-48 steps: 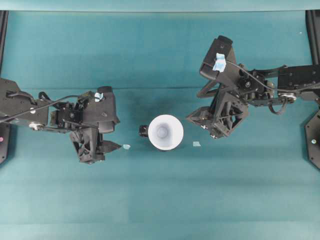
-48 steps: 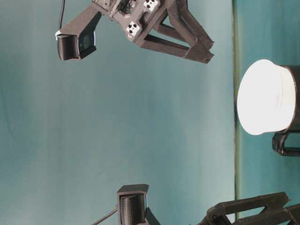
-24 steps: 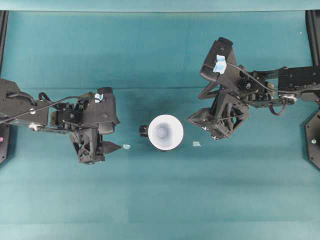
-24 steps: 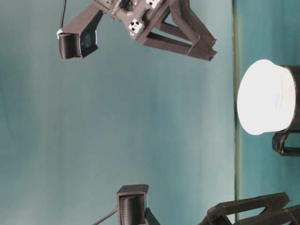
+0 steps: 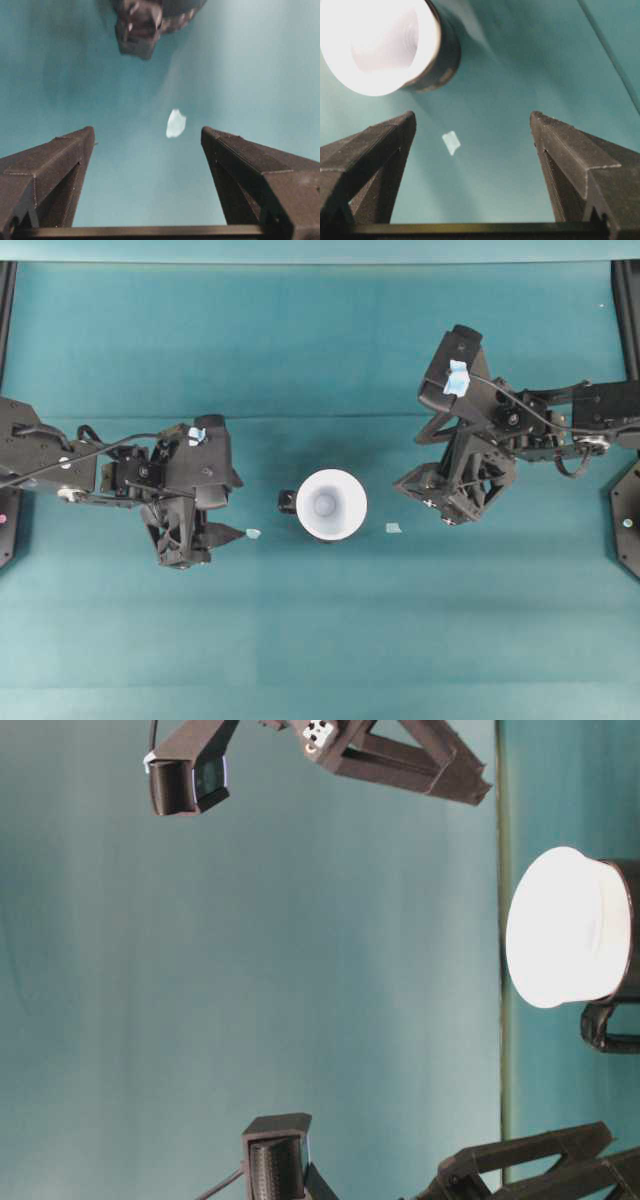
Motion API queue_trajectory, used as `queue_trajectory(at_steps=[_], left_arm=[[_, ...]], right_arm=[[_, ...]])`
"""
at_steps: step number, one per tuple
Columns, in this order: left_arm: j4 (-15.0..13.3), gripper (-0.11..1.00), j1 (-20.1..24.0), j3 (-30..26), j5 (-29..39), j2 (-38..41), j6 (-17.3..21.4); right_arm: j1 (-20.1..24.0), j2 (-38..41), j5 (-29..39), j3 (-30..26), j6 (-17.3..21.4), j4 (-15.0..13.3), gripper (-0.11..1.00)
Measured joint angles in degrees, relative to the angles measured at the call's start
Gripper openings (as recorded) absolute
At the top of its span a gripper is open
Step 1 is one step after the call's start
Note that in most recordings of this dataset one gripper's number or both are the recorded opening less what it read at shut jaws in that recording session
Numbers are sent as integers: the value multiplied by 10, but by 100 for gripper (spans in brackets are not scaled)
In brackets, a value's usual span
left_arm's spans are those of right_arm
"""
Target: Put a paper cup into the cup holder on your left arm.
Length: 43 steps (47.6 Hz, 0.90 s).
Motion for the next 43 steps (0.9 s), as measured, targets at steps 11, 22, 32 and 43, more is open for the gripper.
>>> queue_trajectory(at_steps=[11, 22, 32, 43], left_arm=[[1, 91, 0, 0, -2, 0, 0], [0, 91, 0, 4, -2, 1, -3], [1, 91, 0, 4, -2, 1, -3], [0, 91, 0, 4, -2, 1, -8]], right_arm=[[2, 1, -22, 0, 0, -1, 92], [6, 2, -33, 4, -2, -2, 92], [12, 2, -47, 14, -7, -11, 92], [27, 2, -62, 17, -49, -47, 91]])
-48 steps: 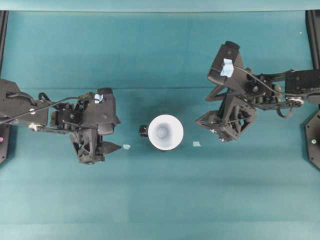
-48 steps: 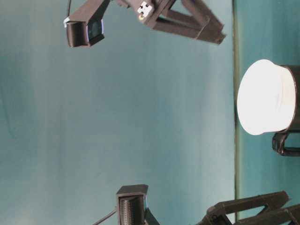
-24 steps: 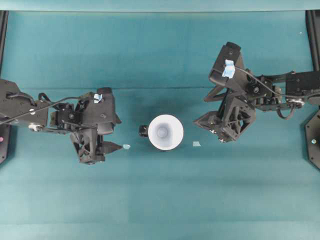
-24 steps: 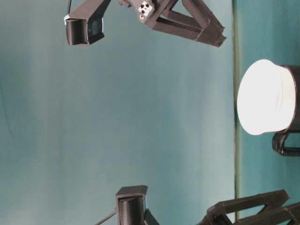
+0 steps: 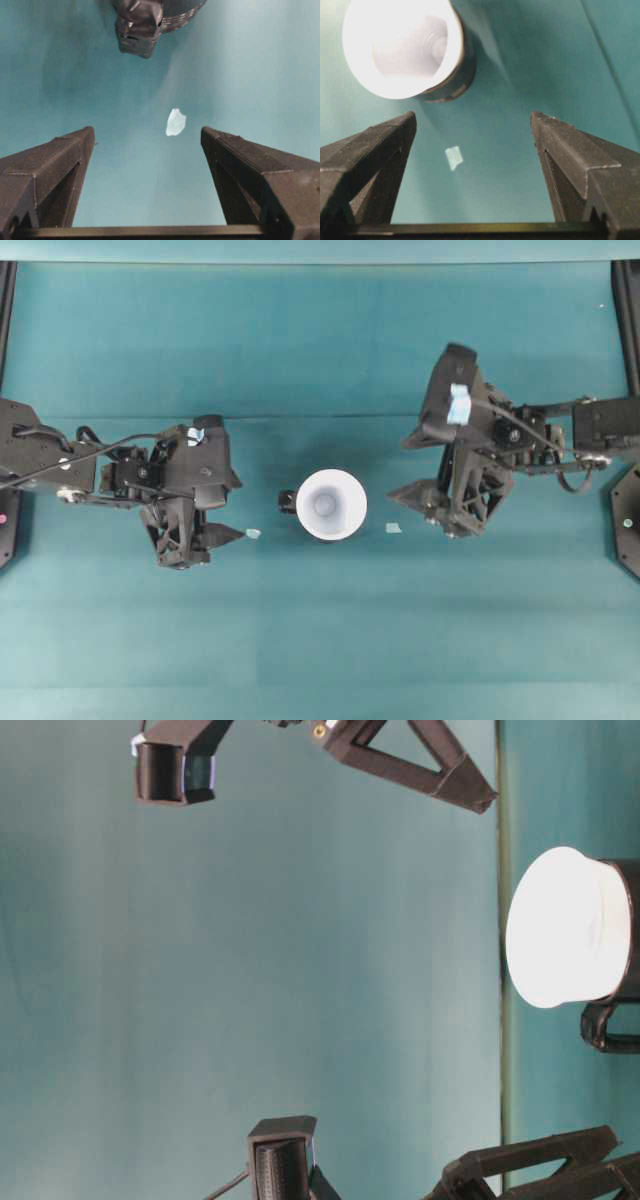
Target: Put a paper cup into the cup holder on your left arm.
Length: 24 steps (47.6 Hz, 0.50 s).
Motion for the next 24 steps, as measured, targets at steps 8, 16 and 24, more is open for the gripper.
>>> queue_trajectory(at_steps=[8, 16, 24], left_arm=[[1, 91, 0, 0, 0, 0, 0], [1, 91, -1, -1, 0, 0, 1], [0, 91, -2, -1, -2, 0, 1]], right_arm=[[1, 0, 0, 1, -7, -3, 91], [1, 0, 0, 2, -7, -3, 91], [1, 0, -1, 3, -8, -3, 91]])
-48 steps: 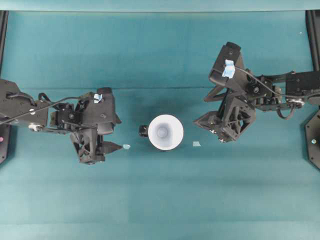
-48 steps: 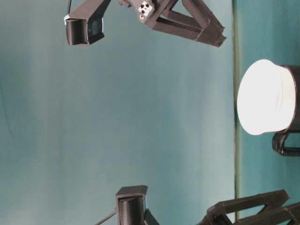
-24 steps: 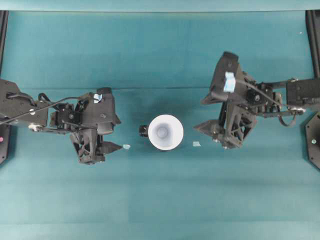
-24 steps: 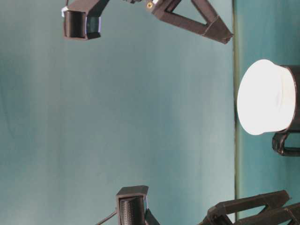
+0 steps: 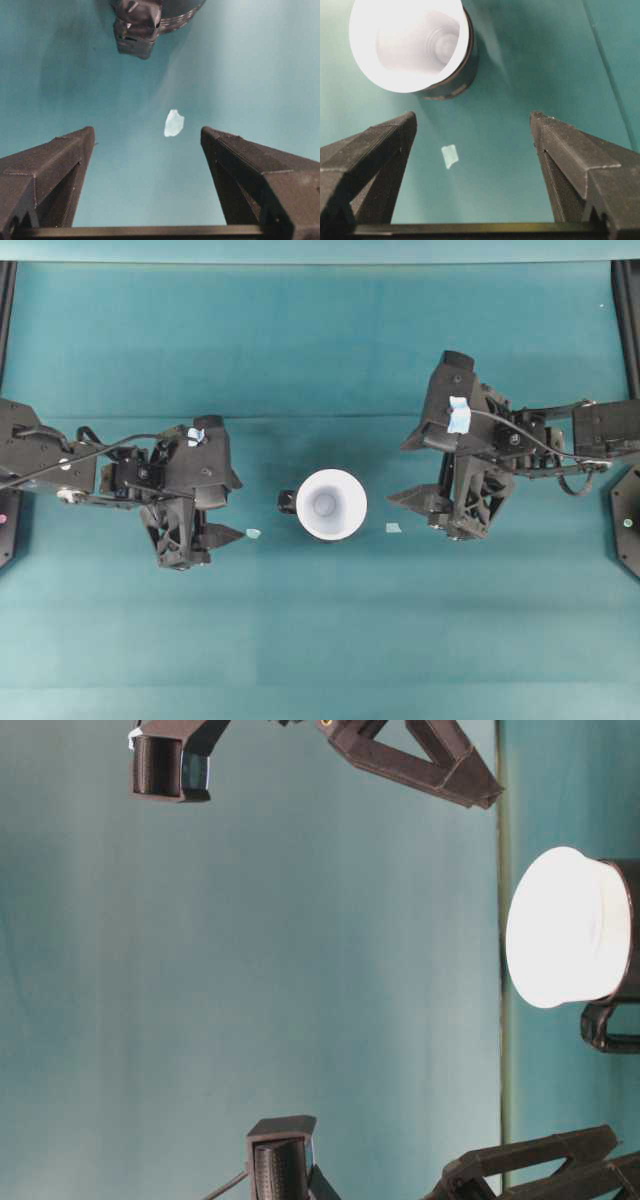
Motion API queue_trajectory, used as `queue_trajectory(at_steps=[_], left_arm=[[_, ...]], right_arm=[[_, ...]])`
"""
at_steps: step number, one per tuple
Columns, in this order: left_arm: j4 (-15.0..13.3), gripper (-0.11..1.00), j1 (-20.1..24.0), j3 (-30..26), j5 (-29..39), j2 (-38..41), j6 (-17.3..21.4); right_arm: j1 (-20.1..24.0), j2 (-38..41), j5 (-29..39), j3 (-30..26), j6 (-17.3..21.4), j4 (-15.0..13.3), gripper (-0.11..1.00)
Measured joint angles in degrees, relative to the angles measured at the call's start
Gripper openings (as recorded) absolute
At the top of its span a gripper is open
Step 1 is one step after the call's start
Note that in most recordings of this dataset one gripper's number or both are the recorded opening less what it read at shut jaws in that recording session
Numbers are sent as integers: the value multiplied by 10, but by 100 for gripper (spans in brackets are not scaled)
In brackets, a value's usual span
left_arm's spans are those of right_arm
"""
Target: Put a paper cup into the cup holder on your left arm.
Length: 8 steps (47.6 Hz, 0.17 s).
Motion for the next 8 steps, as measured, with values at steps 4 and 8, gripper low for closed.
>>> queue_trajectory(at_steps=[4, 8], left_arm=[[1, 91, 0, 0, -3, 0, 1], [0, 91, 0, 0, -6, 1, 1]], right_arm=[[0, 0, 0, 0, 0, 0, 91], [0, 0, 0, 1, 0, 0, 91]])
